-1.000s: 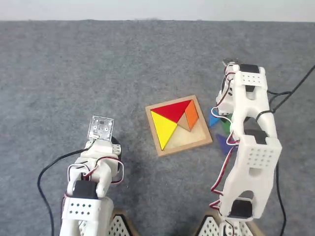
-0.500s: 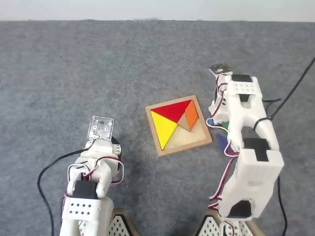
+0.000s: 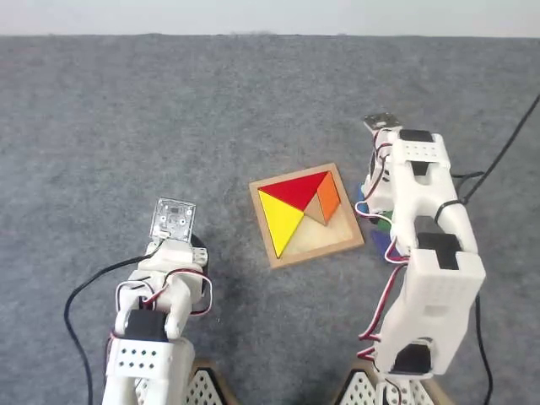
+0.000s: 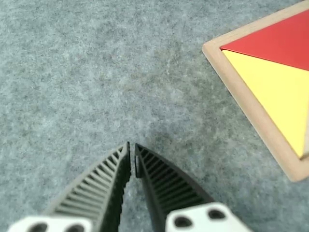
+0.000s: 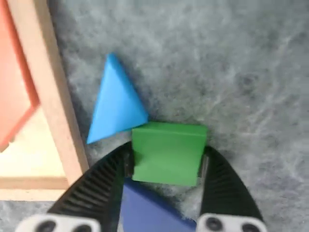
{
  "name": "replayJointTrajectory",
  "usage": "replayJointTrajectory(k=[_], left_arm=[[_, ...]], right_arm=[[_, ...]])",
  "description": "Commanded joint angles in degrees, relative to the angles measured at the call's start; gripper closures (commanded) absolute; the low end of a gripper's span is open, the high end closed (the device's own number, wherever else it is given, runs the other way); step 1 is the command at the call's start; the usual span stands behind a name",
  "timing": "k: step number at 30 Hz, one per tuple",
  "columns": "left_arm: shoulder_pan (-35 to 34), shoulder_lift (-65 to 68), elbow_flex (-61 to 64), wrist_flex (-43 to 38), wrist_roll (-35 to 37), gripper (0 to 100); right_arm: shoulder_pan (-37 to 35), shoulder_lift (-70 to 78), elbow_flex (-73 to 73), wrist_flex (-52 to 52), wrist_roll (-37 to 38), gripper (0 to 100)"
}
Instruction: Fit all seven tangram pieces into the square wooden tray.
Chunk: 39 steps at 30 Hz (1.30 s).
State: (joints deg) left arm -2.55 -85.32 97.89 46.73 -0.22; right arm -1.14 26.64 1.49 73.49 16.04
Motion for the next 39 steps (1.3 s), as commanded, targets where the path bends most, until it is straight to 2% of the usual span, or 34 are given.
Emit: replayJointTrajectory(k=[1,6,11,15,18,27,39], left_arm=[[-0.18,-0.7,-1.1,0.0,0.26,99],[-0.18,-0.7,-1.1,0.0,0.26,99],[-0.18,-0.7,-1.1,0.0,0.26,99],[-0.18,-0.7,-1.1,0.0,0.26,99],[-0.18,-0.7,-1.1,0.0,0.26,99],[-0.18,-0.7,-1.1,0.0,0.26,99],[-0.18,-0.7,-1.1,0.0,0.35,99]], right_arm=[[-0.48,-6.02,0.0,-0.22,-1.14,91.9],[-4.0,-16.84,0.35,1.45,-0.7,92.0],[-13.14,-25.1,0.18,5.14,-0.44,92.0],[-21.67,-23.87,0.44,6.81,5.1,92.0],[-25.27,-19.74,0.44,6.73,9.14,92.3],[-28.97,-12.0,1.85,5.93,18.37,92.0],[-28.79,-11.38,4.13,3.91,21.36,91.8]])
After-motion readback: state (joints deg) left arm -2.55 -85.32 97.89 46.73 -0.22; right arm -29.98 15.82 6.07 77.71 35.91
